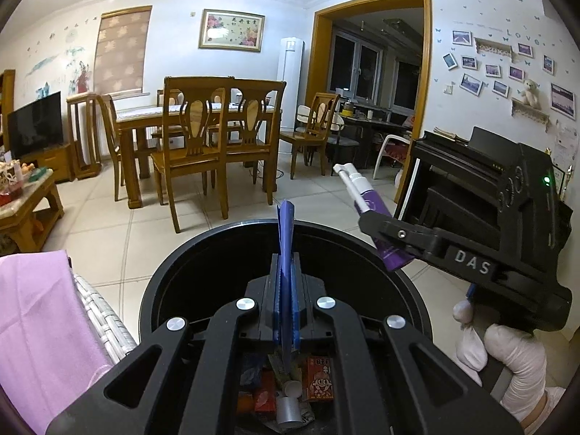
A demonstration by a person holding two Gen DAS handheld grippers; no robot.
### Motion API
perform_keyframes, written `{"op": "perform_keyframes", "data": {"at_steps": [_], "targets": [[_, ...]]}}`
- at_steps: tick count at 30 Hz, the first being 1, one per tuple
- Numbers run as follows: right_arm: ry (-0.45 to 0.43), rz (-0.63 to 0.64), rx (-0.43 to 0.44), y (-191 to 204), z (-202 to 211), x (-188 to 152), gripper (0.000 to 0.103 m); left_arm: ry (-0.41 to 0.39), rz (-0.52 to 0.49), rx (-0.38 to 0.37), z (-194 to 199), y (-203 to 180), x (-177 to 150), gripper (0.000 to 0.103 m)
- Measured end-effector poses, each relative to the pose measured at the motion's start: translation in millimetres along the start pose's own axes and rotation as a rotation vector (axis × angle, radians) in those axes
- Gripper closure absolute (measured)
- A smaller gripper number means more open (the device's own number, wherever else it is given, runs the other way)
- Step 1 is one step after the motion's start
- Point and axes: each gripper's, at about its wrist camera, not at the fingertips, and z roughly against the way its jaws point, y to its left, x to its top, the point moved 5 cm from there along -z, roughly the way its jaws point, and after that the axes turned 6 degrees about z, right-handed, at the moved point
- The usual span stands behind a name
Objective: Collect trash
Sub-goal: 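Open the left tool to drop the tube while the right tool drops the bottle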
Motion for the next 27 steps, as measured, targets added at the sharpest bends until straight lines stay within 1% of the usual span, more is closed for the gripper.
{"op": "perform_keyframes", "data": {"at_steps": [5,9,14,18,20,21,22,23,24,25,26,27], "targets": [[0.015,-0.001,0.003,3.4,-8.4,-4.0,0.07,0.007,0.018,0.001,-1.5,1.8,-0.2,0.097],[0.032,-0.004,0.01,8.0,-8.5,-14.1,0.07,0.018,0.026,-0.002,-3.2,1.9,-0.5,0.096],[0.045,-0.014,0.014,8.9,-14.8,-16.3,0.07,0.033,0.018,-0.002,-6.0,-0.5,-1.5,0.095],[0.041,-0.021,0.014,13.1,-10.4,-20.2,0.07,0.034,0.01,0.003,-6.9,-1.8,-1.5,0.093],[0.037,-0.019,0.014,11.5,-11.2,-21.1,0.067,0.04,0.01,0.005,-8.5,-2.0,-1.4,0.093],[0.035,-0.019,0.014,11.4,-11.0,-21.1,0.062,0.042,0.01,0.007,-9.0,-2.2,-1.1,0.091],[0.032,-0.023,0.015,10.7,-10.5,-20.7,0.055,0.042,0.01,0.01,-9.3,-2.7,-0.3,0.083],[0.027,-0.029,0.015,10.6,-10.5,-20.4,0.051,0.039,0.009,0.015,-9.2,-2.7,-0.8,0.065],[0.021,-0.035,0.015,9.4,-9.6,-19.4,0.045,0.033,0.007,0.03,-8.5,-2.2,-1.1,0.05],[0.013,-0.041,0.013,8.5,-8.8,-19.4,0.039,0.018,0.001,0.052,-6.6,-1.8,0.3,0.023],[0.007,-0.043,0.01,7.9,-7.8,-19.3,0.037,0.004,-0.004,0.058,-4.5,-2.3,0.9,0.017],[0.001,-0.044,0.007,6.9,-6.9,-18.4,0.035,-0.008,-0.011,0.057,-2.7,-3.1,1.5,0.017]]}}
